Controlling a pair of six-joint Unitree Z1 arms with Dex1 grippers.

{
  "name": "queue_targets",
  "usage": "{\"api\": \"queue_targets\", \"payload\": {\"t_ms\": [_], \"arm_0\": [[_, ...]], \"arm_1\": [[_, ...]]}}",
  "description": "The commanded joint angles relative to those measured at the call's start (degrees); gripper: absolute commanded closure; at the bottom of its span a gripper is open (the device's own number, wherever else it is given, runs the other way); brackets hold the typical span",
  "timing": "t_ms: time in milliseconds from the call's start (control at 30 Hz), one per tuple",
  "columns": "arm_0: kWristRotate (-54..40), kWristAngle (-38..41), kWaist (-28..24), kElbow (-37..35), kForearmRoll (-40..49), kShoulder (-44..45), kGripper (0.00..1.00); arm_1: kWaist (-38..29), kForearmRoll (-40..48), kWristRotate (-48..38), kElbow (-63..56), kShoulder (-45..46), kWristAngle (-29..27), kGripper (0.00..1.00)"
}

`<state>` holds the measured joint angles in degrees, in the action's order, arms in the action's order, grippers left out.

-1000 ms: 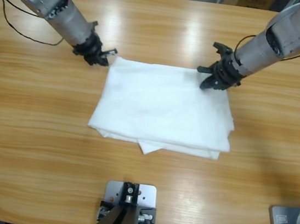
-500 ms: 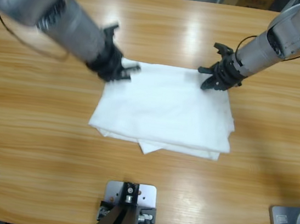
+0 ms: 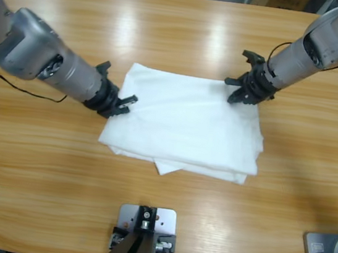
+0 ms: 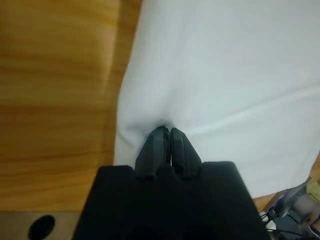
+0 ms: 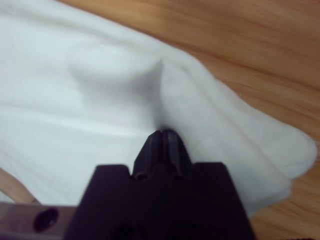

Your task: Fold clothes

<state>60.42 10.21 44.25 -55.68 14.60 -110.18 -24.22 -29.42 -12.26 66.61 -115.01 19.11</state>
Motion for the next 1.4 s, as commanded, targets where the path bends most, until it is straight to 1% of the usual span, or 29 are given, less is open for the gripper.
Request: {"api": "queue_targets", "payload": {"t_ms": [33,133,433,600,667,733,800,867,933,1000,1100,1200,1300,1400], "arm_0": [[2.5,-0.6,-1.6,13.3,-1.8,0.8,1.0],[2.1,-0.9,-2.7,15.1,-1.8,4.1,1.0],[1.8,-0.3,-2.8,13.9,-2.5,9.2,1.0],[1.9,0.4,-2.8,17.8,-2.5,12.6,1.0],[1.8,0.6,-2.8,18.9,-2.4,16.1,1.0],[1.6,1.7,-2.8,17.5,-2.2,19.8,1.0],[1.4,2.5,-1.9,13.6,-0.7,21.4,1.0],[1.8,2.5,-0.3,11.7,-0.7,19.4,1.0],[2.6,2.6,1.7,11.2,-1.5,17.0,1.0],[5.5,2.3,3.5,13.0,-3.3,14.4,1.0],[10.2,2.0,6.0,17.8,-9.6,11.5,1.0],[12.0,1.6,8.1,18.5,-11.7,9.2,1.0],[13.1,0.5,8.8,20.1,-14.4,5.9,1.0],[13.8,1.0,9.3,22.4,-15.5,6.2,1.0]], "arm_1": [[1.3,-0.9,0.9,-2.3,-2.6,-1.3,1.0],[1.3,-0.7,0.9,-2.3,-3.1,-1.4,1.0],[1.3,-0.5,0.9,-2.5,-3.1,-1.5,1.0],[1.3,-0.6,0.9,-2.0,-3.2,-1.5,1.0],[1.3,-0.6,0.9,-2.2,-3.0,-1.6,1.0],[1.3,-0.6,0.9,-2.4,-2.8,-1.7,1.0],[1.3,-0.6,0.9,-2.7,-2.8,-1.8,1.0],[1.3,-0.6,1.0,-2.7,-2.8,-1.8,1.0],[1.3,-0.8,1.0,-2.6,-2.5,-2.0,1.0],[1.3,-0.9,1.0,-2.7,-2.3,-2.1,1.0],[1.3,-1.0,1.2,-2.8,-2.1,-2.1,1.0],[1.3,-1.0,1.3,-2.8,-2.1,-2.0,1.0],[1.3,-1.0,1.3,-3.1,-2.0,-2.0,1.0],[1.3,-1.0,1.4,-3.4,-1.6,-2.1,1.0]]}}
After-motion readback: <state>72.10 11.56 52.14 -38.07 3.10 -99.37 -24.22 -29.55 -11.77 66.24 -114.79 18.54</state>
